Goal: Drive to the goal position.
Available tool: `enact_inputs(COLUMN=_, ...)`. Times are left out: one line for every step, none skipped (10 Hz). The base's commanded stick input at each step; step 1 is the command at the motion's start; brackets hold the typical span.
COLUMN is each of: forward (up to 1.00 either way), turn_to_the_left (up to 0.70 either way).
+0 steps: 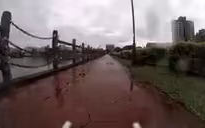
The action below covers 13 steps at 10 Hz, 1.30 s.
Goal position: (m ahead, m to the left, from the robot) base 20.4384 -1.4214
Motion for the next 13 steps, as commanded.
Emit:
enact_inputs(forward=0.5, turn_to_the_left=0.0)
enact_inputs(forward=0.5, turn_to_the_left=0.0)
enact_inputs(forward=0.5, turn_to_the_left=0.0)
enact_inputs(forward=0.5, turn_to_the_left=0.0)
enact_inputs(forward=0.5, turn_to_the_left=0.0)
enact_inputs(forward=0.5, turn_to_the_left=0.0)
enact_inputs(forward=0.5, turn_to_the_left=0.0)
enact_inputs(forward=0.5, turn_to_the_left=0.0)
enact_inputs(forward=0.5, turn_to_the_left=0.0)
enact_inputs(forward=0.5, turn_to_the_left=0.0)
enact_inputs(forward=0.5, turn_to_the_left=0.0)
enact_inputs(forward=0.5, turn_to_the_left=0.0)
enact_inputs(forward=0.5, turn_to_the_left=0.0)
